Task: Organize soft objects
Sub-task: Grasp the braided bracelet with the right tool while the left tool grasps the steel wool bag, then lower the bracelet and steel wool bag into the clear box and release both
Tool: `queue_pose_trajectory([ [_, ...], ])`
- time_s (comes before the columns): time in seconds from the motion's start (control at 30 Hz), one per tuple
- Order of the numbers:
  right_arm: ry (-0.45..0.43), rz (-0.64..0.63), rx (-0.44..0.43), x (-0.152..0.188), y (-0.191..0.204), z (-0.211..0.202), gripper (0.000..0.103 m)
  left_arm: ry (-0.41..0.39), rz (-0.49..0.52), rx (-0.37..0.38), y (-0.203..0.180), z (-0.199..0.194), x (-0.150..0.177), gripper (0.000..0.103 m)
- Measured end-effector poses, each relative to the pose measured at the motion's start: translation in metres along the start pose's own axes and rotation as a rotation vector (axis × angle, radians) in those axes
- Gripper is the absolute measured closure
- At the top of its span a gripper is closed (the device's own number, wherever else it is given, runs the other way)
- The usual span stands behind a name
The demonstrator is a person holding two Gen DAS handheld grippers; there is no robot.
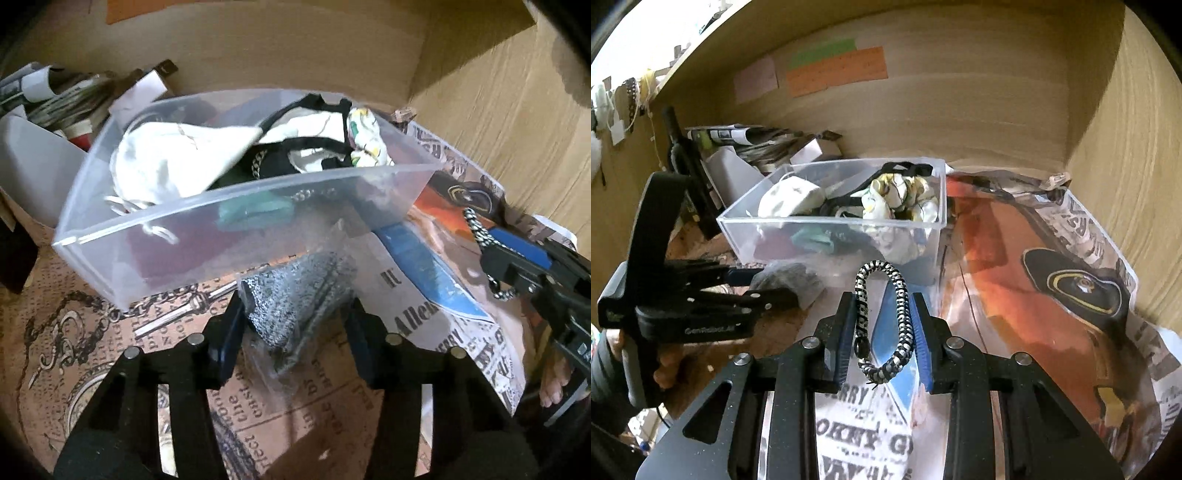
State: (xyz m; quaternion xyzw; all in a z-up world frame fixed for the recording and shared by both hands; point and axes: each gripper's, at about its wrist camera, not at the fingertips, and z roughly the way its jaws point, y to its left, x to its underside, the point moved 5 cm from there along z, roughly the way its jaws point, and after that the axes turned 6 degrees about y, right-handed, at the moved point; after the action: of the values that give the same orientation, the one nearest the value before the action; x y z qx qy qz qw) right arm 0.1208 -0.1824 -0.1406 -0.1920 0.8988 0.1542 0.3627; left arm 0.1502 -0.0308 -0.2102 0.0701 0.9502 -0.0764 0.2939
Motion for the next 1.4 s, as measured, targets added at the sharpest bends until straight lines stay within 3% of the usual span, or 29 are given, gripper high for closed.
queue_pose_trajectory([
  [0.3,-0.073,-0.021,-0.014,-0.028,0.011,-0.009,0.076,-0.152,0.014,-0.022,0.007,-0.066,-0.002,0.054],
  [0.53,-0.14,-0.053,-0.036,-0.059,0.027,-0.014,0.076,-0.281,-0.015,-0.071,0.015,-0.101,-0.031,0.054],
  [0.7,-0.169,-0.085,-0.048,-0.081,0.037,-0.01,0.076,-0.328,-0.039,-0.111,0.03,-0.11,-0.05,0.054],
  [0.93,-0.133,-0.095,-0.046,-0.098,0.042,0.02,0.076,-0.318,-0.08,-0.151,0.053,-0.096,-0.072,0.054],
  [1.4,0.056,-0.093,-0.012,-0.093,0.035,0.094,0.073,-0.155,-0.085,-0.115,0.069,-0.03,-0.081,0.052],
])
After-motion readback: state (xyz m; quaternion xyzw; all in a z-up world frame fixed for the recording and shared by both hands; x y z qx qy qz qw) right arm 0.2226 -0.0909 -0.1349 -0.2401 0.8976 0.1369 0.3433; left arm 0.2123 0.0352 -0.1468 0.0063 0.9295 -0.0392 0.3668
